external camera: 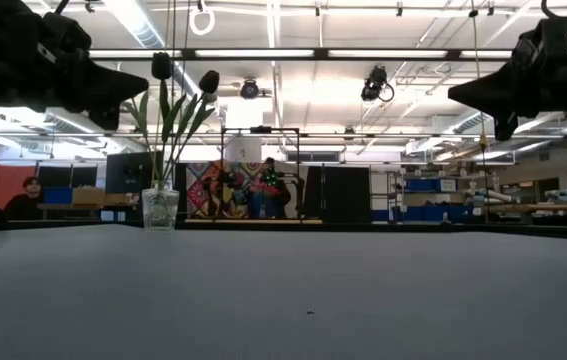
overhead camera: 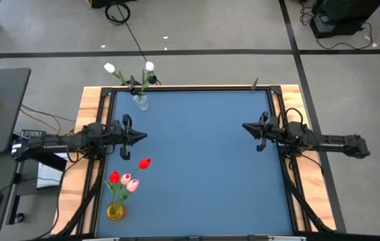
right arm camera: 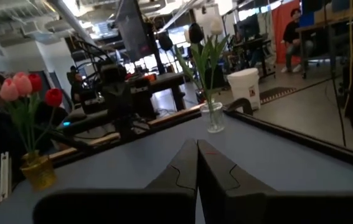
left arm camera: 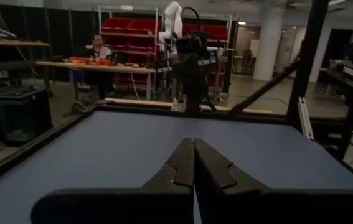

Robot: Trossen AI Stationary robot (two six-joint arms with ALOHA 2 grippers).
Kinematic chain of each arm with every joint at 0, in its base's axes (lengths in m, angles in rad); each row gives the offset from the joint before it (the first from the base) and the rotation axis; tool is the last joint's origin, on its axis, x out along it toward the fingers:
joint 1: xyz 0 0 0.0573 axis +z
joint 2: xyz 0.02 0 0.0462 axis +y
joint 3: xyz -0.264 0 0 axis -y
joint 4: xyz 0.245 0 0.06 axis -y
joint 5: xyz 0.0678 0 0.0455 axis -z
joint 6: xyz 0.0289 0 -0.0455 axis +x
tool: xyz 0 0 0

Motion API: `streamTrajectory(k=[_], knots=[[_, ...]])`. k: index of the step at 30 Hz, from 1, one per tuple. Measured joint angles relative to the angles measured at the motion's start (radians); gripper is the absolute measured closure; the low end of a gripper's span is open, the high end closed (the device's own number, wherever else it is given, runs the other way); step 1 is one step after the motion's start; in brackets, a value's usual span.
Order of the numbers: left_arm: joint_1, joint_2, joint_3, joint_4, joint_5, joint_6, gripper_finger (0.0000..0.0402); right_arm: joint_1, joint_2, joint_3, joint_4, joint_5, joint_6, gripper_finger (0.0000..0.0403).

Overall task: Sort flowers into vase by color
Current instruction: Return to Home Position

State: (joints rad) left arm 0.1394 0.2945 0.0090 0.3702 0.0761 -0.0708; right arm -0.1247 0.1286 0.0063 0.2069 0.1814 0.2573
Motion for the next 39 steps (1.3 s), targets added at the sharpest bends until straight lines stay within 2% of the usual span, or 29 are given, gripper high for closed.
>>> streamTrajectory(k=[5,11,22,26,39], knots=[[0.033,-0.015,0.0,-0.027,-0.001,0.001,0.0397,-0.008,-0.021,0.0,-0.007,0.0,0.005,0.0391],[0.032,-0.014,-0.001,-0.03,0.0,0.003,0.0397,-0.008,-0.015,0.0,-0.007,0.005,0.012,0.0377],[0.024,-0.02,-0.001,-0.034,-0.002,0.003,0.0397,-0.008,-0.015,0.0,-0.006,0.006,0.011,0.0376],[-0.024,-0.099,-0.001,-0.037,-0.004,0.003,0.0397,-0.008,-0.017,0.0,-0.047,0.008,0.01,0.0376],[-0.025,-0.284,-0.002,-0.037,-0.007,0.003,0.0397,-0.008,-0.123,0.0,-0.067,0.008,0.01,0.0375]])
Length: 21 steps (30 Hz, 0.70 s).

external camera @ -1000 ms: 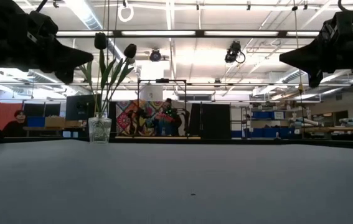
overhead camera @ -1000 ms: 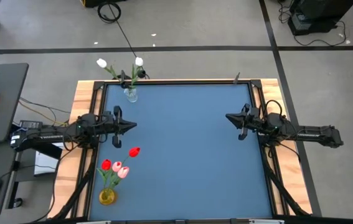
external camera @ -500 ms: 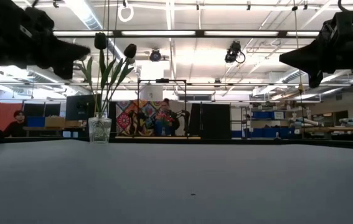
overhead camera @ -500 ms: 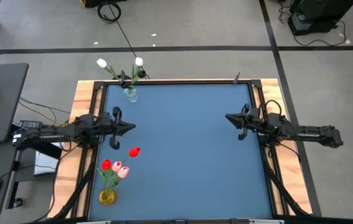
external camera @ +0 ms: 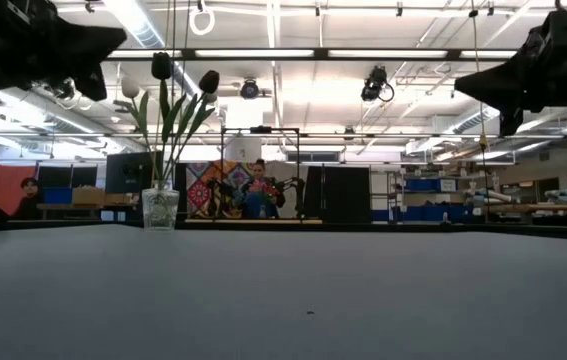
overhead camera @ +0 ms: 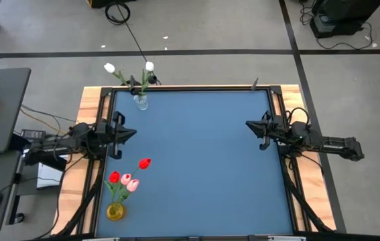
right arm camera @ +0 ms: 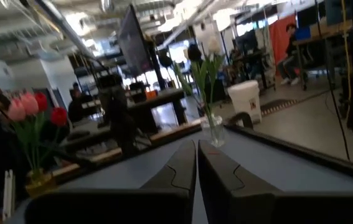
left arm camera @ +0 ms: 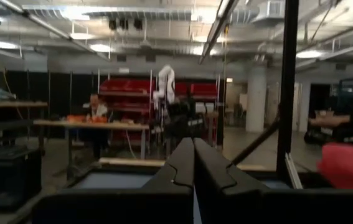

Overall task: Sort flowers into vase by color
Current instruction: Return to Home Position

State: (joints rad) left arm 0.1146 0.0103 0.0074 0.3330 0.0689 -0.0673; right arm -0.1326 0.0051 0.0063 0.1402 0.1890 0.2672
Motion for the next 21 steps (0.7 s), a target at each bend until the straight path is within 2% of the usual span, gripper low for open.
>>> streamTrajectory(k=[9,17,21], knots=[[-0.007,-0.009,0.0,0.014,0.0,0.0,0.0397,0.004,-0.002,0.0,0.053,0.0,0.0,0.0376],[-0.106,-0.009,0.0,0.015,0.0,0.0,0.0397,0.026,-0.002,0.0,0.053,-0.001,0.0,0.0376],[-0.118,-0.009,0.0,0.015,0.0,0.0,0.0397,0.026,0.0,0.0,0.053,-0.001,0.0,0.0375]])
